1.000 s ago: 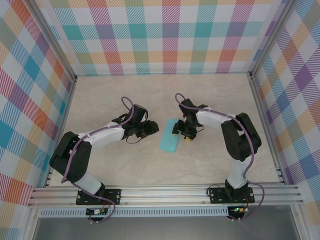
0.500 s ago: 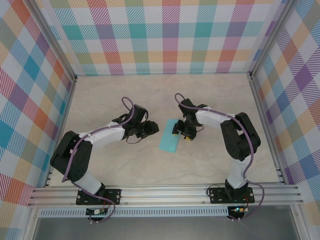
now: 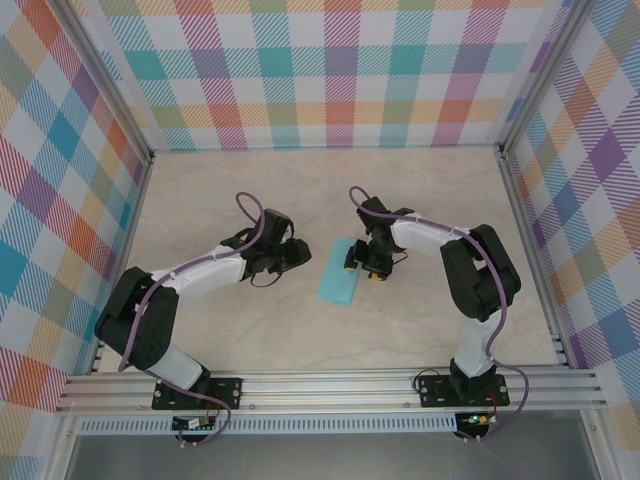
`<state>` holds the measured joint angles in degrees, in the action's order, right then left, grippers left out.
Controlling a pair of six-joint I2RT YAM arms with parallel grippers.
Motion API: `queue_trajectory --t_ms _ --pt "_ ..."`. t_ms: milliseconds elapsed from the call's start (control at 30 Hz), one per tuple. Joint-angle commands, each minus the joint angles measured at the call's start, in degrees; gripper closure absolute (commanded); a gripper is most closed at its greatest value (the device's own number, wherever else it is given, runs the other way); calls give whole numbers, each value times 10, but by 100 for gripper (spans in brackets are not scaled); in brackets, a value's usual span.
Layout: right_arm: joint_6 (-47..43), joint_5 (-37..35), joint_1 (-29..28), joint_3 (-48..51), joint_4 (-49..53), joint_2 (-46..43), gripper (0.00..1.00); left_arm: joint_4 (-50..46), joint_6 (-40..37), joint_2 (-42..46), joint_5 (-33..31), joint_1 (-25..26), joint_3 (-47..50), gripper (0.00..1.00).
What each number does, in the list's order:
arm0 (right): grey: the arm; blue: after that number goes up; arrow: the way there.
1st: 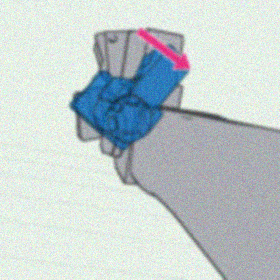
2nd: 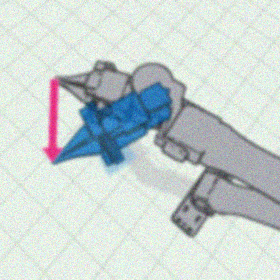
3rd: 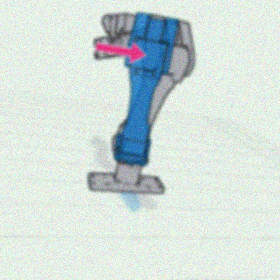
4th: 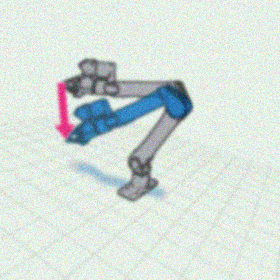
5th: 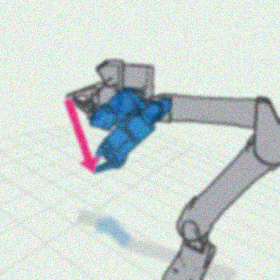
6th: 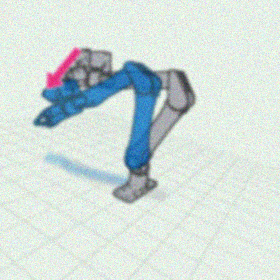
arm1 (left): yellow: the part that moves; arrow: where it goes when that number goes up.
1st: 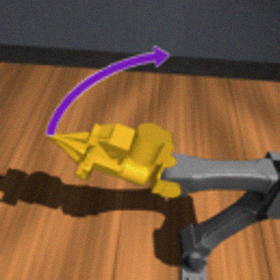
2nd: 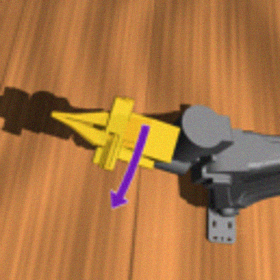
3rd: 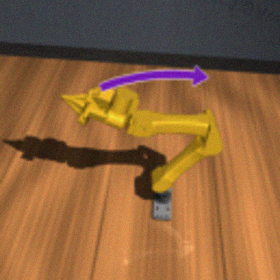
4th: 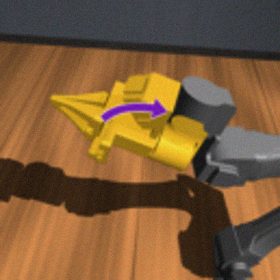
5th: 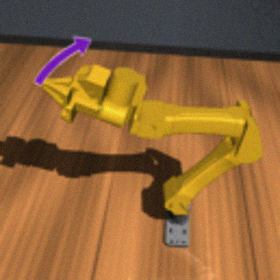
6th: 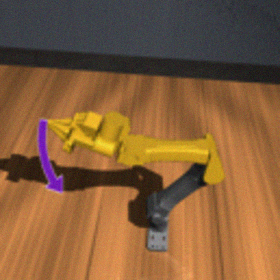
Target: Fold a paper plane with a square sheet of paper (pick it up from the middle)
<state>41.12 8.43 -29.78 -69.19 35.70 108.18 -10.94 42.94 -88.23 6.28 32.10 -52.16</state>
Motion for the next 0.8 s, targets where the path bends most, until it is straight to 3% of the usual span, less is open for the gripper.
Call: queue_trajectory --t_ms 0,267,767 --pt "-1 -30 4 14 23 12 38 -11 11 21 -51 -5 11 60" --pt "3 -34 4 20 27 2 38 18 6 22 -29 -5 15 61" --pt "-13 -53 4 4 55 28 39 73 3 -64 100 -6 -16 65"
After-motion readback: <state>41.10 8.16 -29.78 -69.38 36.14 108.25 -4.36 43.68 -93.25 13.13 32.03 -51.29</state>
